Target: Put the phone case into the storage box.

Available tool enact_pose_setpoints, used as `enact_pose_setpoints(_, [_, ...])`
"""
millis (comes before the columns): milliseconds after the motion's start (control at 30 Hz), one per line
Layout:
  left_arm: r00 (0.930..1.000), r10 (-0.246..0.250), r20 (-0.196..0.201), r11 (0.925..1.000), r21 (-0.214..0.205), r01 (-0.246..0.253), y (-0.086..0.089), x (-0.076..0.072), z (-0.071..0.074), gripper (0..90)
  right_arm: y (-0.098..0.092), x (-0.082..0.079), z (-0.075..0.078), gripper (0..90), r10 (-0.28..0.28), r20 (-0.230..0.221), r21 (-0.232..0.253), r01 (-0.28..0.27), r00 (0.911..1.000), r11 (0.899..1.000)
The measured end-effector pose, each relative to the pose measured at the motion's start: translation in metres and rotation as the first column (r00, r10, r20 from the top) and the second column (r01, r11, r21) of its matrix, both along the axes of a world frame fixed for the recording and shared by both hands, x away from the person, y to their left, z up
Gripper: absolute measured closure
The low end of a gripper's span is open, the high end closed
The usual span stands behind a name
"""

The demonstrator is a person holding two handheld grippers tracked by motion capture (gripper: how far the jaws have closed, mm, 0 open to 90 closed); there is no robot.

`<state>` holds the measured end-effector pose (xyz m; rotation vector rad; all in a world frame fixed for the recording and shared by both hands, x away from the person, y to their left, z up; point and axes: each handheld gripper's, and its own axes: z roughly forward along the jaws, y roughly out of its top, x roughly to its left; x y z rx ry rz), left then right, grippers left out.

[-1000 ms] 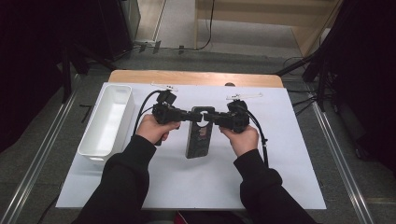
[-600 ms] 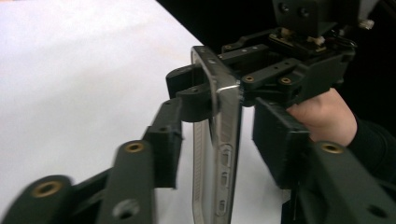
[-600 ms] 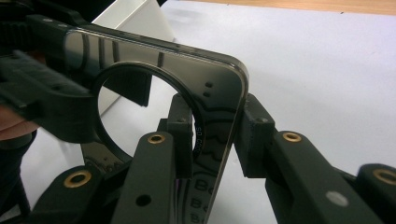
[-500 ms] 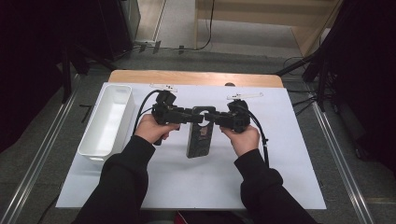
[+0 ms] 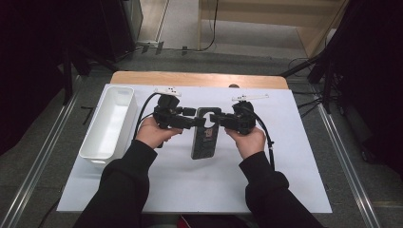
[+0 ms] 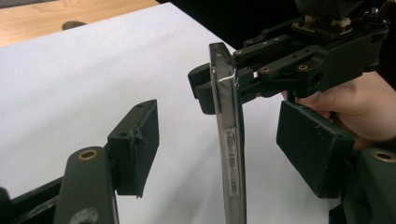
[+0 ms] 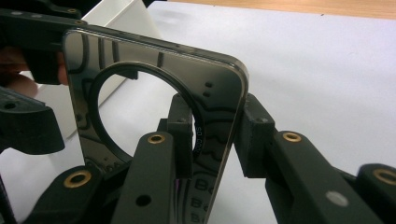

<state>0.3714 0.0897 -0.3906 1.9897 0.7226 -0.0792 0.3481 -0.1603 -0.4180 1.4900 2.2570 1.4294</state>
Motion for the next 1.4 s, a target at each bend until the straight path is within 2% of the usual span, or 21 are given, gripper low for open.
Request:
enact_pose_setpoints(133, [0.9995,0.027,0.015,0.9996,0.003,-0.027,0.000,-0.003,0.001,29.9,0.000,0.000,0.000,69.0,-0.013,-0.003,-0.004,0.013,0.9999,1.000])
enact_pose_setpoints(400, [0.9964,0.075,0.041,0.9964,0.037,-0.076,0.002,-0.009,-0.003,29.8,0.000,0.000,0.001,69.0,-0.026,-0.002,-0.015,0.026,0.9996,1.000])
enact_pose_setpoints(567, [0.9900,0.135,0.040,0.9901,0.032,-0.137,0.006,-0.011,-0.004,29.7,0.002,0.002,0.000,69.0,-0.040,-0.001,-0.018,0.040,0.9992,0.999])
enact_pose_setpoints(700, [0.9794,0.196,0.049,0.9789,0.051,-0.198,0.006,-0.013,-0.006,29.7,0.006,0.003,0.002,68.9,-0.050,0.001,-0.027,0.050,0.9988,0.998])
enact_pose_setpoints(800, [0.9704,0.237,0.044,0.9701,0.042,-0.239,0.008,-0.014,-0.007,29.7,0.010,0.004,0.003,68.9,-0.057,0.005,-0.036,0.057,0.9984,0.998])
enact_pose_setpoints(900, [0.9654,0.256,0.048,0.9653,0.038,-0.258,0.008,-0.014,-0.007,29.8,0.014,0.005,0.004,68.9,-0.065,0.007,-0.040,0.065,0.9979,0.997])
enact_pose_setpoints(1000, [0.9578,0.279,0.069,0.9573,0.058,-0.283,0.007,-0.015,-0.007,30.1,0.018,0.007,0.004,69.0,-0.067,0.012,-0.056,0.068,0.9977,0.996])
enact_pose_setpoints(1133, [0.9516,0.299,0.072,0.9509,0.062,-0.303,0.005,-0.016,-0.006,31.8,0.023,0.008,0.004,68.9,-0.077,0.009,-0.062,0.077,0.9970,0.995])
enact_pose_setpoints(1233, [0.9451,0.318,0.076,0.9434,0.075,-0.323,0.003,-0.016,-0.006,32.4,0.028,0.010,0.004,68.9,-0.079,0.009,-0.072,0.080,0.9968,0.994])
enact_pose_setpoints(1300, [0.9379,0.337,0.083,0.9352,0.086,-0.343,0.002,-0.015,-0.006,32.4,0.032,0.010,0.005,68.9,-0.084,0.013,-0.076,0.085,0.9964,0.993])
enact_pose_setpoints(1367, [0.9369,0.340,0.083,0.9332,0.095,-0.347,0.002,-0.014,-0.007,32.5,0.035,0.011,0.005,68.9,-0.088,0.011,-0.080,0.088,0.9961,0.993])
enact_pose_setpoints(1400, [0.9322,0.350,0.091,0.9280,0.101,-0.359,0.001,-0.014,-0.007,32.5,0.036,0.011,0.006,68.9,-0.091,0.012,-0.082,0.092,0.9957,0.992])
